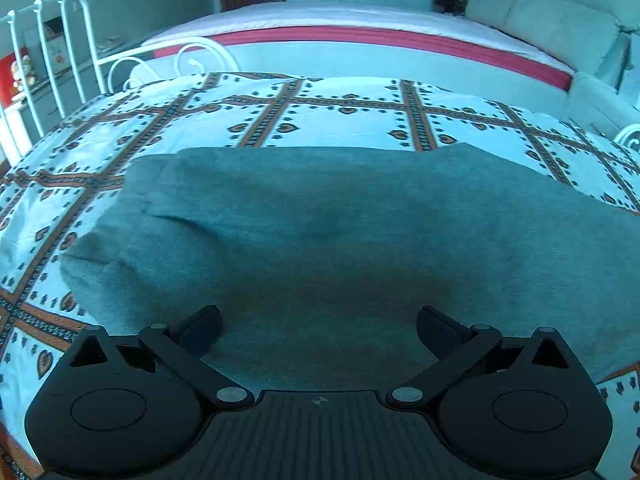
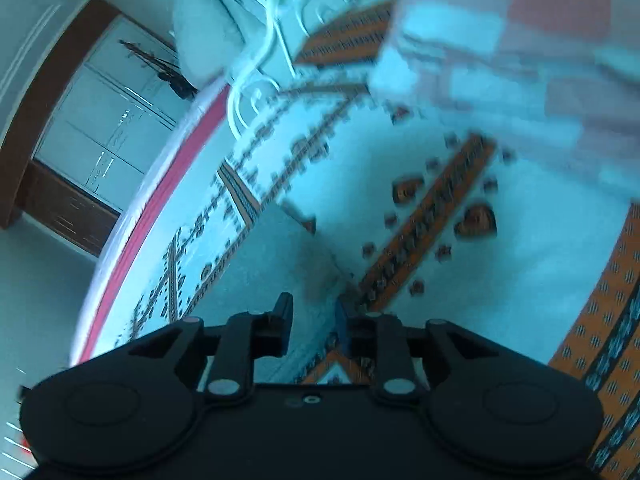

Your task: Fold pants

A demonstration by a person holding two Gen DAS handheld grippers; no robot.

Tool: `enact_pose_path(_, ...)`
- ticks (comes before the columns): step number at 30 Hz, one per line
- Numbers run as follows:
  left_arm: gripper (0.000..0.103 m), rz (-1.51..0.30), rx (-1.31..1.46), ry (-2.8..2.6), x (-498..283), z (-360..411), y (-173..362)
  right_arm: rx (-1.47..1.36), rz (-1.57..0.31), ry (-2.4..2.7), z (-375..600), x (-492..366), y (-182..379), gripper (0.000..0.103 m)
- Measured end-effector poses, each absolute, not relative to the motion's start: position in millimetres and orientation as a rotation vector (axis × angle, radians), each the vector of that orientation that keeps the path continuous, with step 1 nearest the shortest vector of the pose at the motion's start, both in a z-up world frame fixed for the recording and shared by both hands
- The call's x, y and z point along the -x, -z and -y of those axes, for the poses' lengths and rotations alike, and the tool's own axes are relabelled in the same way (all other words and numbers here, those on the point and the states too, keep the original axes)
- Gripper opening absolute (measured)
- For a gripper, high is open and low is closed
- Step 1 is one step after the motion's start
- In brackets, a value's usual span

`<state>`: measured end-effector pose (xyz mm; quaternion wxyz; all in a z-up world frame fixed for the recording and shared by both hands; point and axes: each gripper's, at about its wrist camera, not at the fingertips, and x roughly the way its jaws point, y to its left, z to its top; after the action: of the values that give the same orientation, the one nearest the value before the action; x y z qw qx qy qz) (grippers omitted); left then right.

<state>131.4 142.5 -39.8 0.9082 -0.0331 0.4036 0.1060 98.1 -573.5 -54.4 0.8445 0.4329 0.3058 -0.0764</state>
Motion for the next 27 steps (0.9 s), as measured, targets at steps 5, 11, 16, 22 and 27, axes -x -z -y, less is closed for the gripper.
enact_pose_path(5, 0.103, -0.849, 0.04, -0.215, -134, -135, 43, -0.898, -0.709, 0.164, 564, -109, 63, 0.014)
enact_pose_path(11, 0.103, -0.85, -0.004, -0.195, -135, -127, 43, -0.795, -0.684, 0.201, 553, -112, 51, 0.01)
enact_pose_path(16, 0.103, -0.851, -0.02, -0.192, -136, -127, 43, -0.676, -0.699, 0.209, 544, -119, 47, 0.001)
enact_pose_path(22, 0.103, -0.855, -0.029, -0.187, -137, -124, 45, -0.586, -0.679, 0.221, 537, -123, 45, 0.0)
enact_pose_path(27, 0.103, -0.857, -0.041, -0.168, -137, -121, 44, -0.577, -0.644, 0.229, 536, -116, 36, 0.021)
